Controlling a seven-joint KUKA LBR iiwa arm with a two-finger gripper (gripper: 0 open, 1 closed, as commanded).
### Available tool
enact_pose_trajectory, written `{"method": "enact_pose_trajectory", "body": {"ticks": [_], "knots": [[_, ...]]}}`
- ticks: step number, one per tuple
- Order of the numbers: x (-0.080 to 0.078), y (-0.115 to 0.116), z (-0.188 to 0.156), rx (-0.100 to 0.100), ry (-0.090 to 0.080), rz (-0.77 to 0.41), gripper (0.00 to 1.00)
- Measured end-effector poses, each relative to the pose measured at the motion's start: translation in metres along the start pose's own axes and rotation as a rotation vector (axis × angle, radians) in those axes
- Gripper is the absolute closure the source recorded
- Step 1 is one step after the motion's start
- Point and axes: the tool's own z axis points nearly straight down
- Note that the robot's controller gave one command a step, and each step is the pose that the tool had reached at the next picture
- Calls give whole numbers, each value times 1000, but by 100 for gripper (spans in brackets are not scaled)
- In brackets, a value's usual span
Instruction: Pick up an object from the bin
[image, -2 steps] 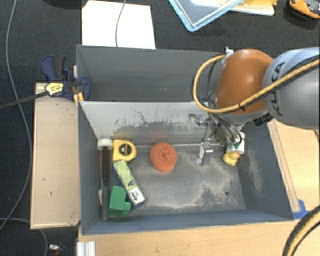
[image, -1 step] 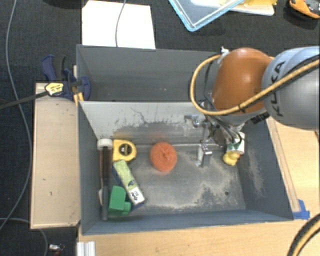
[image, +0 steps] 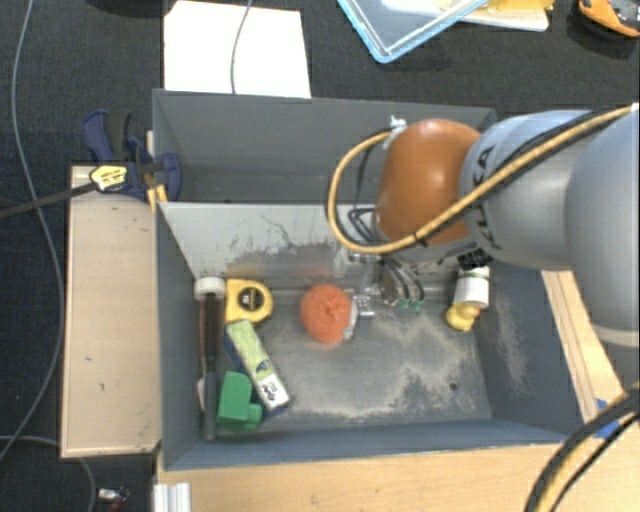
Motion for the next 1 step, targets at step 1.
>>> {"method": "enact_pose_trajectory", "body": {"ticks": [1], "knots": [[8,39,25,2,5,-41,0]]}}
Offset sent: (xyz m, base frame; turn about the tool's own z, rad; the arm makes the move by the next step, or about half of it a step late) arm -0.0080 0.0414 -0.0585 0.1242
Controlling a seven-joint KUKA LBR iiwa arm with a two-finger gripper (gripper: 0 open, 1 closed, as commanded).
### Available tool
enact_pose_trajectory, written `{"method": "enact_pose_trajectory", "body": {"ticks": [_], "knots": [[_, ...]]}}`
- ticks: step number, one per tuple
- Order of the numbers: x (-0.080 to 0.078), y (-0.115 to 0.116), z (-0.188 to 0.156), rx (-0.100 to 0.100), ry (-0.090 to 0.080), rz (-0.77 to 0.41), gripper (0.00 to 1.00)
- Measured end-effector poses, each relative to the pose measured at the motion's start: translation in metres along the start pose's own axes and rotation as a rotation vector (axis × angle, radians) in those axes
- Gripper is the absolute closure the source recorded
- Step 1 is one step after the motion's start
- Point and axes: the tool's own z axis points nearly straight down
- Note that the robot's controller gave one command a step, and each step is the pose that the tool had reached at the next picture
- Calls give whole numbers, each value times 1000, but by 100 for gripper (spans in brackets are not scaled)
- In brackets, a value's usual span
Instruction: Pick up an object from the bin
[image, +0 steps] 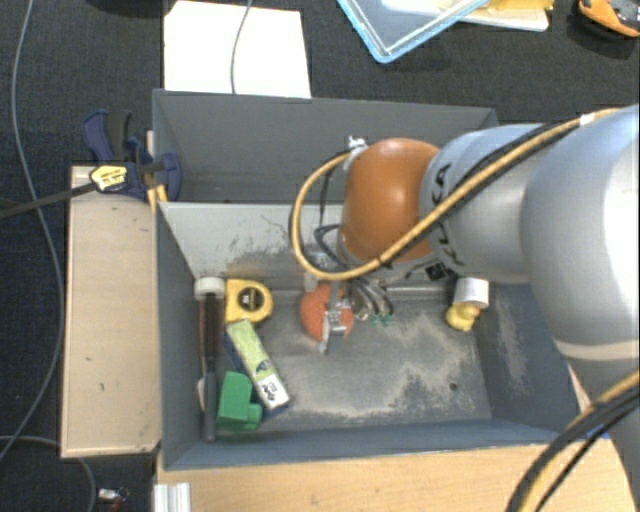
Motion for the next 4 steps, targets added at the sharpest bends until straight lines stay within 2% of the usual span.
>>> {"method": "enact_pose_trajectory", "body": {"ticks": [1,2,3,4], "knots": [[-1,2,16,-2,0,-57,0],[-3,-5,-14,-3,-2,140,0],[-4,-13,-24,-3,-5,-73,0],[-4,-26,10,-4,-7,22,0]]}}
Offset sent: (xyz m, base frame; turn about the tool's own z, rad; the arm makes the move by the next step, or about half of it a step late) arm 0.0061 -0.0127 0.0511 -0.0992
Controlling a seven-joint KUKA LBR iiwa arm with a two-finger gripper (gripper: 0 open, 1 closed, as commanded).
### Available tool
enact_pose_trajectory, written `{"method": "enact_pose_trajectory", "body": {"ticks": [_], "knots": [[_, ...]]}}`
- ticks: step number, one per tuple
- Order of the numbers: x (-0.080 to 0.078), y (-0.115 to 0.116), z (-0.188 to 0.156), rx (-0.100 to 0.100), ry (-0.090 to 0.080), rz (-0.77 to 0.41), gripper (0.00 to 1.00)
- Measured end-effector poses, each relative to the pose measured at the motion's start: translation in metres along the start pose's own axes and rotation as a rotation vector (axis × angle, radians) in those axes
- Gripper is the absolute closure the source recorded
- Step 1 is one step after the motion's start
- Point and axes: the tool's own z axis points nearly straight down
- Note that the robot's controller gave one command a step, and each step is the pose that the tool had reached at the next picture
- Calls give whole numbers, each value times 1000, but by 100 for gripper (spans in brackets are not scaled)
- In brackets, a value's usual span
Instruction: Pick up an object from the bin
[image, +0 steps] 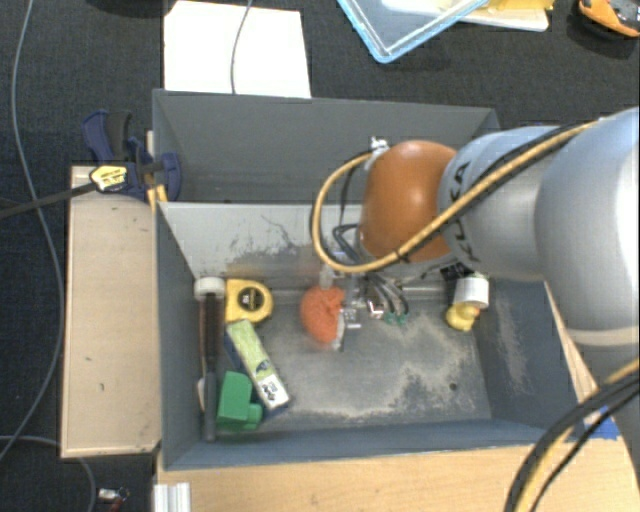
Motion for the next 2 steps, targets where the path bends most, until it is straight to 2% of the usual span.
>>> {"method": "enact_pose_trajectory", "body": {"ticks": [1,2], "knots": [[-4,-3,22,-1,-2,-16,0],[-1,9,32,1,-2,-106,100]]}}
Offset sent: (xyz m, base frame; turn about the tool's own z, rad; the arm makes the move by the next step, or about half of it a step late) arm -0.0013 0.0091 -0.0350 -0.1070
